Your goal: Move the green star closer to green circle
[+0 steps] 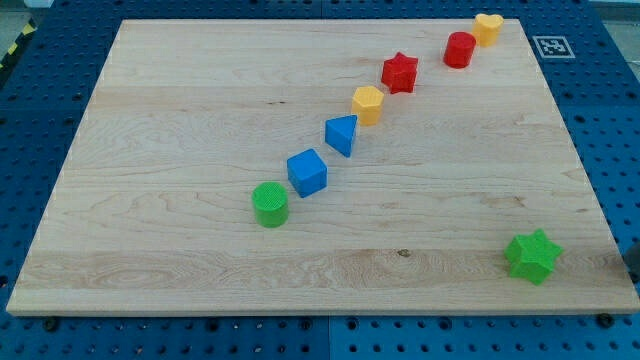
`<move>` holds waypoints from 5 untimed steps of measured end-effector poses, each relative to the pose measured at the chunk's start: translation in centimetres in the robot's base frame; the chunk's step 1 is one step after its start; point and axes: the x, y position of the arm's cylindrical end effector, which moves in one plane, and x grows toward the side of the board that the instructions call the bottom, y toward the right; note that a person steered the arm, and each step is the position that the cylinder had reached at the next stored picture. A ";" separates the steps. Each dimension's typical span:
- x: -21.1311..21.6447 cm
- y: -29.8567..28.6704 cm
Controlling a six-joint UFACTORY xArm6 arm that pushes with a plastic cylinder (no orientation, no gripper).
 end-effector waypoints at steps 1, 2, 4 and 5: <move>0.0 -2.4; 0.0 -5.5; -0.8 -9.9; -2.8 -11.7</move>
